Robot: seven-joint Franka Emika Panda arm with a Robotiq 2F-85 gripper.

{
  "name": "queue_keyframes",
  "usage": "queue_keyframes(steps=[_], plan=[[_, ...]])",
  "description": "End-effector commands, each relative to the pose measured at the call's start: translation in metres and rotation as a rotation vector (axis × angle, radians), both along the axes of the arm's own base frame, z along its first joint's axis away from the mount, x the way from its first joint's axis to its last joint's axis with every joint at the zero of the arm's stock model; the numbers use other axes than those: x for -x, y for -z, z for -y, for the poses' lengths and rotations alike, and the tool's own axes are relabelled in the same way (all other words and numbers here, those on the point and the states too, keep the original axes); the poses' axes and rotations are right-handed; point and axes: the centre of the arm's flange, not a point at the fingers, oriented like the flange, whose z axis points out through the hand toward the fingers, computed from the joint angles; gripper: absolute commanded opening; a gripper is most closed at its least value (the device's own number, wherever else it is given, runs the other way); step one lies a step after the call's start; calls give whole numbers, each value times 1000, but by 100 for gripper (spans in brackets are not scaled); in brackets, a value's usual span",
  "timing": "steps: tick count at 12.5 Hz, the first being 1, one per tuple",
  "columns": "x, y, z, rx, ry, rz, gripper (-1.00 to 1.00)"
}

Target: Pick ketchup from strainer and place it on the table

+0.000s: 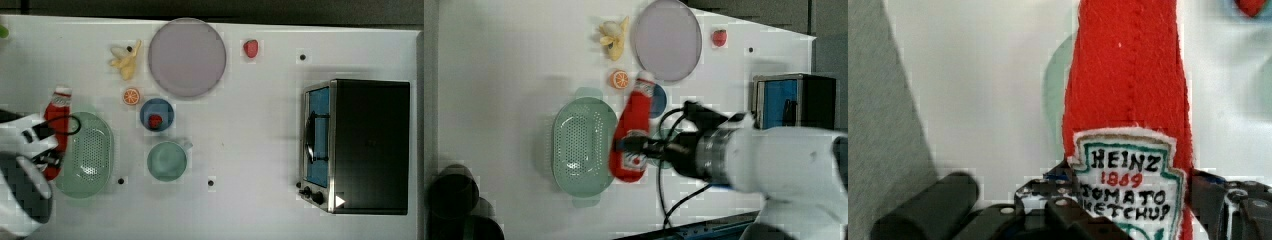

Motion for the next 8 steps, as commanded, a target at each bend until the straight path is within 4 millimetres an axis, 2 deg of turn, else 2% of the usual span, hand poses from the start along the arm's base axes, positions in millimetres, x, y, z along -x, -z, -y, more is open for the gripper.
queue_keyframes(steps=[1,3,5,8], plan=[[-76,-18,109,4,66,23,21],[-101,-23,164,12,123,47,21],[-118,-19,223,25,190,47,21],[-130,-11,302,44,297,38,21]])
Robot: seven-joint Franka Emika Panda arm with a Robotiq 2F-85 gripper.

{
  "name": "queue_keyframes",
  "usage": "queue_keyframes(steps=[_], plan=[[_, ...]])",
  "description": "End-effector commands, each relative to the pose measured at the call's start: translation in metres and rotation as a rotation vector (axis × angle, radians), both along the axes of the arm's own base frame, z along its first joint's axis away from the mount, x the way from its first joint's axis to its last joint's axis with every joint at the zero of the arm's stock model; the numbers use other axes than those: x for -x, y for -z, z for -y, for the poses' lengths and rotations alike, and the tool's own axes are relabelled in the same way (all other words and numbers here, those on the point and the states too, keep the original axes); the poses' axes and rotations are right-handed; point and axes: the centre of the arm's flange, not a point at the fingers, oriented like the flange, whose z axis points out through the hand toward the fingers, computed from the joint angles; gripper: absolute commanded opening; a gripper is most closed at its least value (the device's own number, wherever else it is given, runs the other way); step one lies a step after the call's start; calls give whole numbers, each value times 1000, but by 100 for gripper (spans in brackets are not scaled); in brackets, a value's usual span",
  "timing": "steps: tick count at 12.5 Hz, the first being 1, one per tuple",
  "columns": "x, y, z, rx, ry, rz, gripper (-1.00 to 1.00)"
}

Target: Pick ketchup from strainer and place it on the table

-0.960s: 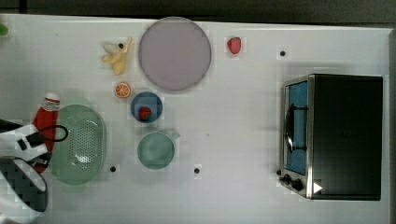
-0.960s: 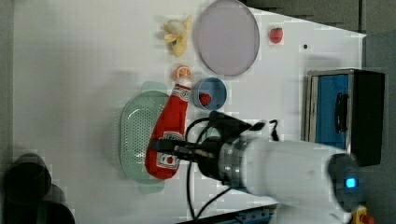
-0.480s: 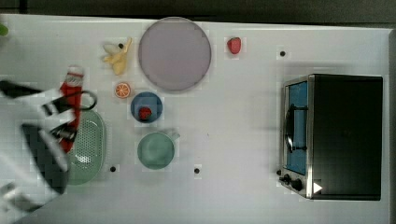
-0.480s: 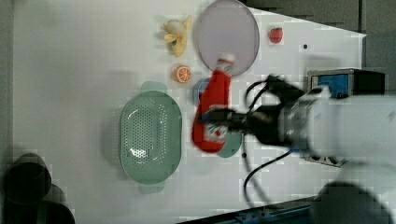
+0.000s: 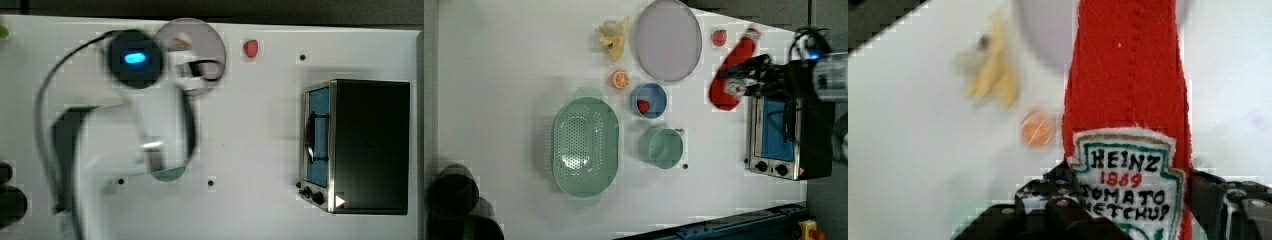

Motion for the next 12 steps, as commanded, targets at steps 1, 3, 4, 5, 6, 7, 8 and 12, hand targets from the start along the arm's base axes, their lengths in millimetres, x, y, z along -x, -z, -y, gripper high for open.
queue_keyframes(steps=[1,3,4,5,6,7,8,12], plan=[[-5,1,65,13,29,0,21],[3,23,99,22,74,-45,21],[8,35,111,24,92,-69,21],[15,49,120,26,109,-97,21],[22,63,126,27,120,-123,21],[31,79,129,27,126,-155,21],[41,96,130,27,128,-189,21],[65,164,128,28,132,-175,21]])
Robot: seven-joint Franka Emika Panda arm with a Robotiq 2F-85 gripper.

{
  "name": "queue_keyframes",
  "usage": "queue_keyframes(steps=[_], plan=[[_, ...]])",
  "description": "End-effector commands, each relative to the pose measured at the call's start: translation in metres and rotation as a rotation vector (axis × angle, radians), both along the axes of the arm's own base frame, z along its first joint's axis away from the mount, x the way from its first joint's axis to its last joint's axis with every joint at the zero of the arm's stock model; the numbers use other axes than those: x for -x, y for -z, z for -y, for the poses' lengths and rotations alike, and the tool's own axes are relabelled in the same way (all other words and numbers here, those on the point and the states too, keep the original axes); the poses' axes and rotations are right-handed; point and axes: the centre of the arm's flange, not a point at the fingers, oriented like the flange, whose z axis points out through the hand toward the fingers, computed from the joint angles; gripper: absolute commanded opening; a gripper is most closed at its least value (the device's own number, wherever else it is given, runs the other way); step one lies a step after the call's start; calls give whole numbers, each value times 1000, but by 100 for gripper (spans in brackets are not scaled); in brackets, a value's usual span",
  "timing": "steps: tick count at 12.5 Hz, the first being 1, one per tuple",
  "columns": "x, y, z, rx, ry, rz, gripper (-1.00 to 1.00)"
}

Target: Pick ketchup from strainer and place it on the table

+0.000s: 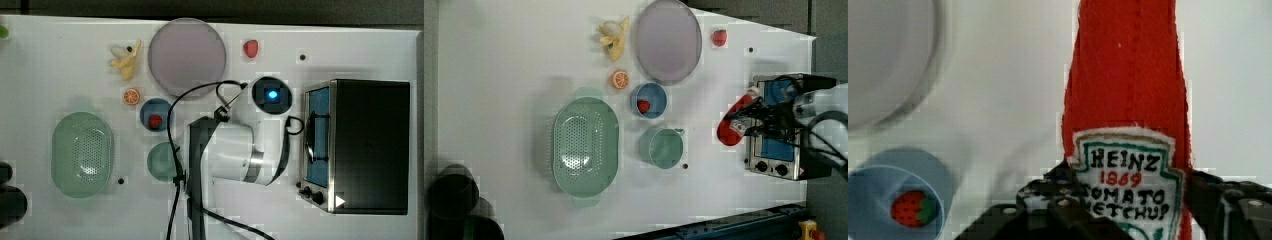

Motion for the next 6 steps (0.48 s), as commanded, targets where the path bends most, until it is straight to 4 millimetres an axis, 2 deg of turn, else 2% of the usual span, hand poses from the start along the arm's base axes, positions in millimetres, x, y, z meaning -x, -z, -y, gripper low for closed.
queue_keyframes(steps=[1,3,4,6], plan=[[1,26,-21,1,-82,89,21],[6,56,-20,1,-92,87,21],[6,70,-20,-2,-99,82,27],[5,86,-20,-10,-97,86,68]])
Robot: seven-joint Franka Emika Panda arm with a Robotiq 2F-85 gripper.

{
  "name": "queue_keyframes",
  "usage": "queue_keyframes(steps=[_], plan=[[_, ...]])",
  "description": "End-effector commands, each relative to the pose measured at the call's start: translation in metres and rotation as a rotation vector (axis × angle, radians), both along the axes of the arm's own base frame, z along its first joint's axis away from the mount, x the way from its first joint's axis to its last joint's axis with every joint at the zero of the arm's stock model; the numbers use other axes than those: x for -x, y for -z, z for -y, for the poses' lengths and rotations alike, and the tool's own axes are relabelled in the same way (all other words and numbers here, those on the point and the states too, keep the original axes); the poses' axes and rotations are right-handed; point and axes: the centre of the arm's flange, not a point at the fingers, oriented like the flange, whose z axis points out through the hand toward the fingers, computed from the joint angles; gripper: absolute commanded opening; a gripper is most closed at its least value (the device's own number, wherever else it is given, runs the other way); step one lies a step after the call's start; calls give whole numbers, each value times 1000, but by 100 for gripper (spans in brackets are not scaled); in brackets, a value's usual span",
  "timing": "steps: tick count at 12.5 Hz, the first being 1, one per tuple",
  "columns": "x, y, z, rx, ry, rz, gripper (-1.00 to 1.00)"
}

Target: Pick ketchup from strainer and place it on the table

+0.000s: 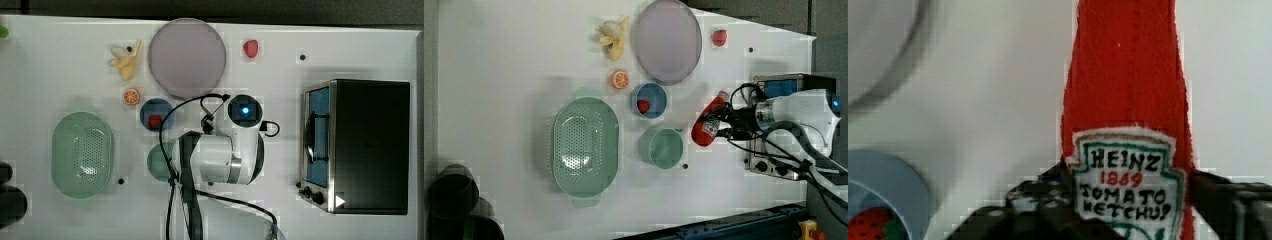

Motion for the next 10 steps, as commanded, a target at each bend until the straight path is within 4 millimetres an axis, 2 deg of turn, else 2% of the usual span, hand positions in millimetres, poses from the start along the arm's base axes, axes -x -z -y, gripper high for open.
queue_keyframes(steps=[1,2,4,6,10], plan=[[-7,-3,7,0,-19,56,88],[-8,-6,6,1,-22,53,100],[-18,-32,6,15,-25,99,100],[-35,-78,9,38,-25,160,100],[-64,-194,15,73,36,215,100]])
